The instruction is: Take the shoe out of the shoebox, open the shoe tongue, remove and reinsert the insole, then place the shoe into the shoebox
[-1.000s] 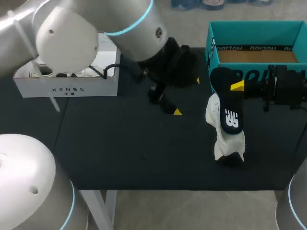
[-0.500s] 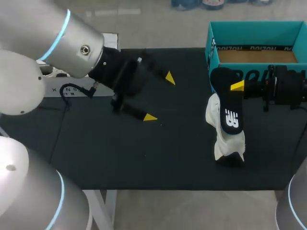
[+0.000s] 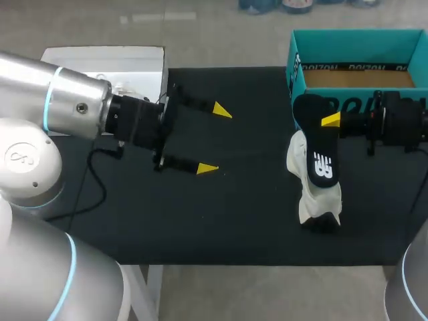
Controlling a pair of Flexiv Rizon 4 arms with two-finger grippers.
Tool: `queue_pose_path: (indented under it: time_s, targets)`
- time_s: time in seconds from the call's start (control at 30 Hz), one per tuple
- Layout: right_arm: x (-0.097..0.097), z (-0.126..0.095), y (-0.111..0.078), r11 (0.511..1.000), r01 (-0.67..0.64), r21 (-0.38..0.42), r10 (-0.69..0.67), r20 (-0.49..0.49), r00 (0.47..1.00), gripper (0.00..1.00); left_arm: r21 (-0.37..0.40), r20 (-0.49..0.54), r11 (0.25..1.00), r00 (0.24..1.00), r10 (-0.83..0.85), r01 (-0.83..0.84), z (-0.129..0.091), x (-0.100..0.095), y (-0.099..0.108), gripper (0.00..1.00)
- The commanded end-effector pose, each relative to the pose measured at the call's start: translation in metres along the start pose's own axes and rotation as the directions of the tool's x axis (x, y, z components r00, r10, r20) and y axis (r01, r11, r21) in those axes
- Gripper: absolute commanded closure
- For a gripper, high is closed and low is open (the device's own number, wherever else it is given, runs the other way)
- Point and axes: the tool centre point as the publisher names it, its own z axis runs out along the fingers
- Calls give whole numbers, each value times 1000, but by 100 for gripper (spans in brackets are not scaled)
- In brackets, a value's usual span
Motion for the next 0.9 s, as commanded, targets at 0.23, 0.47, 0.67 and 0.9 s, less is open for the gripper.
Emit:
queue_pose_path:
  time_s: [0.23,0.47,0.67,0.9]
  targets:
    - [0,1,-1,1000,0,-4,0,1,1000,100,350,388,933,919,-68,-79,1,7,6,0]
    - [0,1,-1,1000,0,-4,0,1,1000,100,246,264,904,921,286,-351,-2,-11,-22,0]
    - [0,1,-1,1000,0,-4,0,1,1000,100,188,211,889,901,379,-418,4,-22,-30,0]
    - [0,1,-1,1000,0,-4,0,1,1000,100,114,259,831,824,503,-544,31,-30,-18,0]
